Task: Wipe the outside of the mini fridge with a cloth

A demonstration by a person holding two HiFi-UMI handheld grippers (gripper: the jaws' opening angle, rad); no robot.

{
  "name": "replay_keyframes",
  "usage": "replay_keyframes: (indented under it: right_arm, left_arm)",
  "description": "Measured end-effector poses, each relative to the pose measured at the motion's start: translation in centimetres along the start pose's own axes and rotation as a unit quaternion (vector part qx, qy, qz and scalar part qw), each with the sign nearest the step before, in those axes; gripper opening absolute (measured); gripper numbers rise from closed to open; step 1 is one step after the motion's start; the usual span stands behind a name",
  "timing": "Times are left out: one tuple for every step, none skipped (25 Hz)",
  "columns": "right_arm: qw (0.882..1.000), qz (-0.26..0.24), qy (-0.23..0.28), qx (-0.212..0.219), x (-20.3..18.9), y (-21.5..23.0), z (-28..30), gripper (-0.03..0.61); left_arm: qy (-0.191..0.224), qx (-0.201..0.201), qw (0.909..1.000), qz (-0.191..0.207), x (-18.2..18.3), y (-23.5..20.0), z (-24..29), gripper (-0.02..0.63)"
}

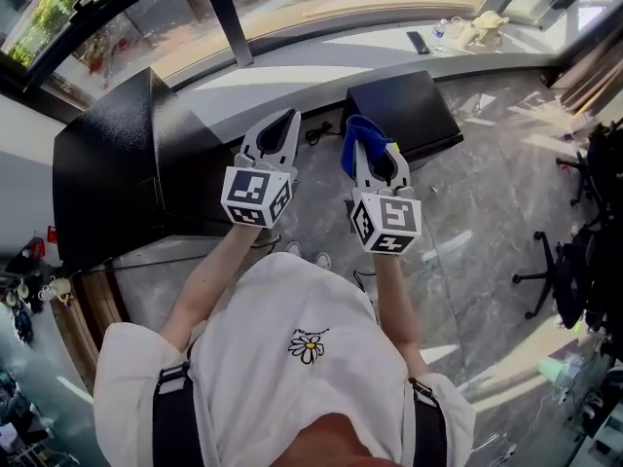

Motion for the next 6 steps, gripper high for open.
replay_keyframes:
  right_arm:
    - [1.0, 0.003, -0.002, 0.001, -0.12, -0.13, -0.03, 0.061]
    - [1.0, 0.007, -0.003, 0.002, -0.19, -0.24, 0.0, 0.061]
    - [1.0, 0.01, -0.003, 0.002, -0.21, -0.33, 0.11, 0.061]
    - [1.0, 0.012, -0.002, 0.003, -0.16, -0.4, 0.26, 0.061]
    - [1.0, 0.013, 0.0, 0.004, -0.06, -0.46, 0.43, 0.061]
    - [1.0, 0.014, 0.003, 0.004, 0.06, -0.52, 0.6, 0.061]
  left_arm:
    - [0.0, -0.001, 1.0, 0.001, 0.11, 0.08, -0.13, 0.005]
    - [0.001, -0.003, 1.0, 0.002, 0.22, 0.12, -0.21, 0.005]
    - [0.002, -0.005, 1.0, 0.004, 0.31, 0.13, -0.23, 0.005]
    - [0.003, -0.007, 1.0, 0.006, 0.38, 0.12, -0.2, 0.005]
    - [0.004, -0.009, 0.9999, 0.008, 0.44, 0.13, -0.14, 0.005]
    - [0.005, -0.012, 0.9999, 0.01, 0.49, 0.13, -0.07, 0.005]
Point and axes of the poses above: the fingertips, and each gripper's own axes: z forward along the fingers, y to its right, x out of its top, the point moved 2 cm from there along -z, backward along the fingers, and after that the axes turned 3 degrees about -x, right-handed, at the moved point
